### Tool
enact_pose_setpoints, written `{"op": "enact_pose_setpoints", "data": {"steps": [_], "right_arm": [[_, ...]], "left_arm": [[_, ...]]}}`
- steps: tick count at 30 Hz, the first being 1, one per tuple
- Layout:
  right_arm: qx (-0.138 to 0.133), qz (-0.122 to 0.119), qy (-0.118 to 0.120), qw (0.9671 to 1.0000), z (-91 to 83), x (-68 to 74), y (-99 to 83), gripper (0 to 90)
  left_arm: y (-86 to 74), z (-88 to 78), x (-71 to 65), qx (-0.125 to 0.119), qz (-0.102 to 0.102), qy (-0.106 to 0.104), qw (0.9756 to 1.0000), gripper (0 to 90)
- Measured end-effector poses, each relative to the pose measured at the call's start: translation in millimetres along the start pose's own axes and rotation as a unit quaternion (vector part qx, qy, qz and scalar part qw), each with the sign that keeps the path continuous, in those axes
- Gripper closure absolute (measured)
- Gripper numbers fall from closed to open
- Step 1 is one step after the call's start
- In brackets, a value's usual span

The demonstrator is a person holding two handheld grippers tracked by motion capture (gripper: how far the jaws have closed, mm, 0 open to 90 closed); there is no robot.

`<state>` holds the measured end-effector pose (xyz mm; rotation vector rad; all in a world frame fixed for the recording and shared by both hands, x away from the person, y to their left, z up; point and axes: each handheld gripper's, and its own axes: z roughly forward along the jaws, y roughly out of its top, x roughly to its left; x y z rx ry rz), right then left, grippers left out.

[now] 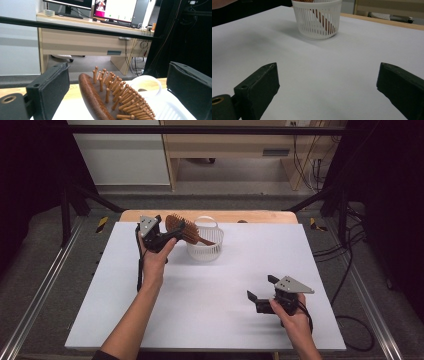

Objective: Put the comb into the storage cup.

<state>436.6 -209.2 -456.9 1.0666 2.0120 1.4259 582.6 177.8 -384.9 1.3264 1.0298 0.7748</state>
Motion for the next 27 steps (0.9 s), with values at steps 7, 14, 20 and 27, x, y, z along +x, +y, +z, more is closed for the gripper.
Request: {"op": "enact_pose_setpoints", "data": {"steps": [7, 14, 20, 27], "right_arm": [[-0.002, -0.002, 0.001, 1.0000, 0.0, 1.0, 0.8, 4.1], [0.000, -0.003, 0.003, 1.0000, 1.5, 1.2, 1.0, 4.1], [0.001, -0.004, 0.002, 1.0000, 1.2, 1.8, 0.8, 4.1], [0.000, -0.003, 0.002, 1.0000, 1.2, 1.2, 1.4, 3.9]], "left_arm": [[4.7, -10.2, -1.7, 0.002, 0.005, -0.001, 1.0000, 4.7], [9.2, -20.3, 0.8, 0.002, 0.012, -0.002, 0.9999, 4.6], [8.3, -28.4, -0.3, 0.003, 0.015, -0.005, 0.9999, 4.4], [9.6, -39.3, -3.7, 0.005, 0.023, -0.016, 0.9996, 3.8]]}}
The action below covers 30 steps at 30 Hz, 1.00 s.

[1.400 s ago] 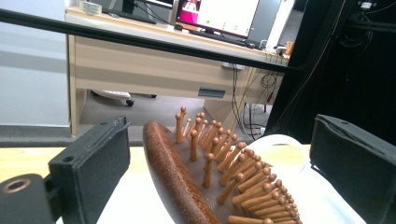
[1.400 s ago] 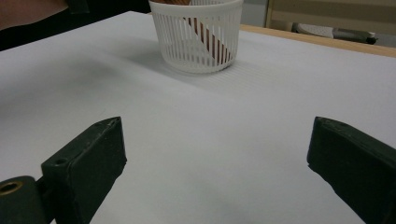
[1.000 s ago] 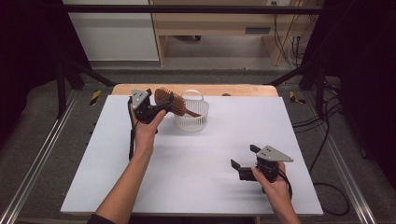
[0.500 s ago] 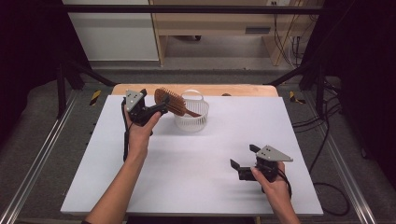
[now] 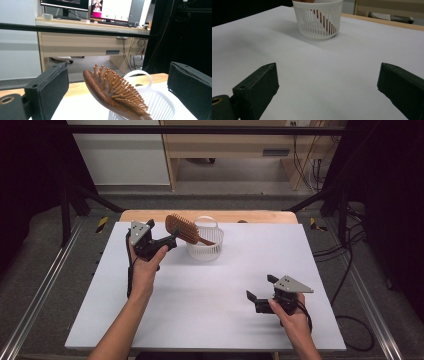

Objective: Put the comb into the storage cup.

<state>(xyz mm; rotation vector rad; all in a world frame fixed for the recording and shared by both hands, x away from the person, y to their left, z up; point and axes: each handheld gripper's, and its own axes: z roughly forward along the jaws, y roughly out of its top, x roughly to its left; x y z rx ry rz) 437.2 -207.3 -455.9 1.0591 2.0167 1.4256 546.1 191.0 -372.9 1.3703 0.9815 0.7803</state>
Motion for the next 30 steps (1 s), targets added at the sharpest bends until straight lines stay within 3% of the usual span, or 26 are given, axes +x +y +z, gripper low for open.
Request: {"op": "enact_pose_setpoints", "data": {"steps": [16, 22, 30], "right_arm": [[0.001, -0.002, 0.003, 1.0000, 1.2, 0.8, -0.5, 3.7], [-0.002, 0.002, 0.000, 1.0000, -1.8, -1.0, -0.4, 3.7], [0.001, 0.000, 0.001, 1.0000, 1.6, 1.5, 0.8, 3.6]], "left_arm": [[-0.8, -23.5, -2.8, 0.013, 0.012, -0.012, 0.9998, 2.9], [1.8, -32.3, 0.4, 0.026, 0.011, -0.017, 0.9994, 2.7], [10.3, -51.8, 8.8, 0.021, 0.015, -0.014, 0.9995, 2.7]]}}
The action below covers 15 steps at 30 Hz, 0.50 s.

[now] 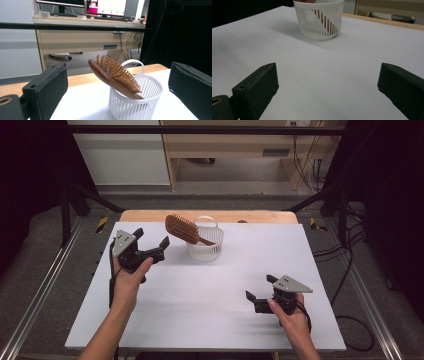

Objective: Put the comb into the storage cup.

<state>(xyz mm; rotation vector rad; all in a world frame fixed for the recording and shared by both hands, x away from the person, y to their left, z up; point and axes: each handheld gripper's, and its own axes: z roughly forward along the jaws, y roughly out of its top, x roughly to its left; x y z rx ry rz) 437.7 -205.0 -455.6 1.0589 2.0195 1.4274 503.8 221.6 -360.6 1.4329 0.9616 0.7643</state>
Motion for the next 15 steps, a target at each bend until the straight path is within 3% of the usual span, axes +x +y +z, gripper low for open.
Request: {"op": "enact_pose_setpoints", "data": {"steps": [7, 15], "right_arm": [[0.003, -0.002, -0.002, 1.0000, -0.7, 0.3, -1.3, 3.6], [0.003, -0.002, -0.007, 1.0000, -2.4, -1.5, -2.9, 3.7]], "left_arm": [[2.4, -14.0, 7.0, -0.008, -0.005, 0.003, 1.0000, 2.7], [-3.2, -18.3, 11.4, -0.008, -0.017, 0.001, 0.9998, 2.7]]}}
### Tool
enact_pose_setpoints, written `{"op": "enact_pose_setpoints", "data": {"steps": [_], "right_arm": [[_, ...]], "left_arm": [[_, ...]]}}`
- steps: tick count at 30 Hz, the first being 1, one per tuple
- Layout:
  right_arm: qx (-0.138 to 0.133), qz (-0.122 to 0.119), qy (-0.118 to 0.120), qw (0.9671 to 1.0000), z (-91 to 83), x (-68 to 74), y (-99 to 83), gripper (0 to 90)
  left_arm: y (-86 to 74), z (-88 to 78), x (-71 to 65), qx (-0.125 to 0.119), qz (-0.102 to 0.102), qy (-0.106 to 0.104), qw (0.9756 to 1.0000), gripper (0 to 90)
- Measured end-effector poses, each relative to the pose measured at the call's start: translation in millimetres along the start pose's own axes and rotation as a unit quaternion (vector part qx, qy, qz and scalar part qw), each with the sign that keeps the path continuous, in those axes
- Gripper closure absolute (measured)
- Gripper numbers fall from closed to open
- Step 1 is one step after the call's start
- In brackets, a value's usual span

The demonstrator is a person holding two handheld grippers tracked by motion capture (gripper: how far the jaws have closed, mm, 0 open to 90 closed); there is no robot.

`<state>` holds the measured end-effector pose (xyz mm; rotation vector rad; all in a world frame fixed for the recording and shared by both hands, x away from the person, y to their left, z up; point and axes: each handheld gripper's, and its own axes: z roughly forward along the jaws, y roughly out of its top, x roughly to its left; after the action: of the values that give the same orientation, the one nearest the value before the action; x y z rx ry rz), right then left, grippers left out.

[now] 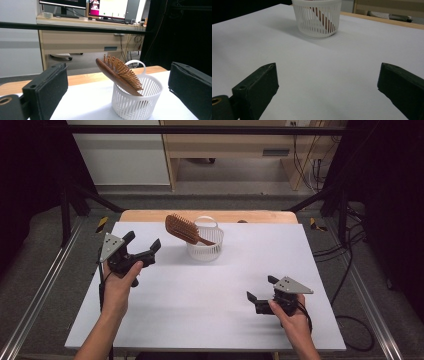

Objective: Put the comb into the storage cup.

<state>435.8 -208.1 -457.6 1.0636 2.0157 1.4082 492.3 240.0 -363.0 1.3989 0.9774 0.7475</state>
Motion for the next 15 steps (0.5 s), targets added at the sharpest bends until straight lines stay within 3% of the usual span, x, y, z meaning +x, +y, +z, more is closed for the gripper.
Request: {"op": "enact_pose_setpoints", "data": {"steps": [9, 15], "right_arm": [[-0.003, -0.004, -0.003, 1.0000, -1.1, 0.3, 1.5, 3.8], [-0.008, -0.014, -0.003, 0.9999, -2.3, 1.4, 2.1, 4.3]], "left_arm": [[-2.3, -12.6, 4.7, 0.003, 0.000, 0.001, 1.0000, 2.7], [-0.5, -25.3, 11.6, 0.004, 0.013, 0.002, 0.9999, 2.5]]}}
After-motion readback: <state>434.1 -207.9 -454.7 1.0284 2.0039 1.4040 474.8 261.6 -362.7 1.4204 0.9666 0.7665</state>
